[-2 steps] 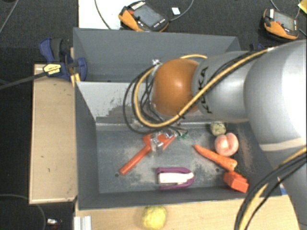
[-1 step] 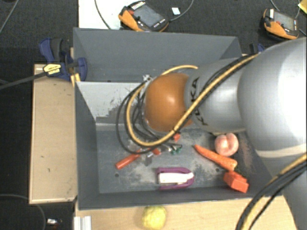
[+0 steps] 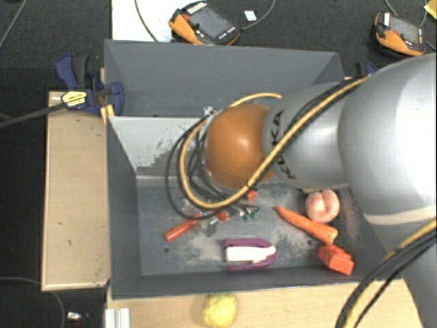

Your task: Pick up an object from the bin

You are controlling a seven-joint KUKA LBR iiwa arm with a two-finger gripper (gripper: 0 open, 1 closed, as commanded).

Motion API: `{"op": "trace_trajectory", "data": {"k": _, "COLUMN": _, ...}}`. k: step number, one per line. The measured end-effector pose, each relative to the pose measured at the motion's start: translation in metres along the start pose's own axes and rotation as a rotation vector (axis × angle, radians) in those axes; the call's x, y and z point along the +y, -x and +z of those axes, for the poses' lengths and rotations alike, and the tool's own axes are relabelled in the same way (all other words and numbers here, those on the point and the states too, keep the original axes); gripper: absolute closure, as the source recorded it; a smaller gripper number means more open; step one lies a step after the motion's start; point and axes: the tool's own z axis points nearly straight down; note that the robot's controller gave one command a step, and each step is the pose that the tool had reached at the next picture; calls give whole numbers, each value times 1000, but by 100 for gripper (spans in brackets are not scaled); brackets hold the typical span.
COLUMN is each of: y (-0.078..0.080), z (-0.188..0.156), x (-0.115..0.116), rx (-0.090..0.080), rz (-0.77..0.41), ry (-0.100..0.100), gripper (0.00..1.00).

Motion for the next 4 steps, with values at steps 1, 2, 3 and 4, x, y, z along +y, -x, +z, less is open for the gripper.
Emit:
{"op": "trace_trajectory", "data": {"k": 1, "y": -1, "z": -30, "x": 0, "rx": 4, "rz": 3, "ry": 1, "gripper": 100}}
{"op": "trace_trajectory", "data": {"k": 2, "y": 1, "z": -56, "x": 0, "rx": -1, "rz": 2, "ry": -1, "gripper": 100}}
{"op": "trace_trajectory", "data": {"k": 3, "y": 2, "z": -74, "x": -1, "rx": -4, "rz": 3, "ry": -2, "gripper": 100}}
{"op": "trace_trajectory", "data": {"k": 4, "y": 2, "z": -103, "x": -1, "rx": -3, "rz": 5, "ry": -2, "gripper": 100}}
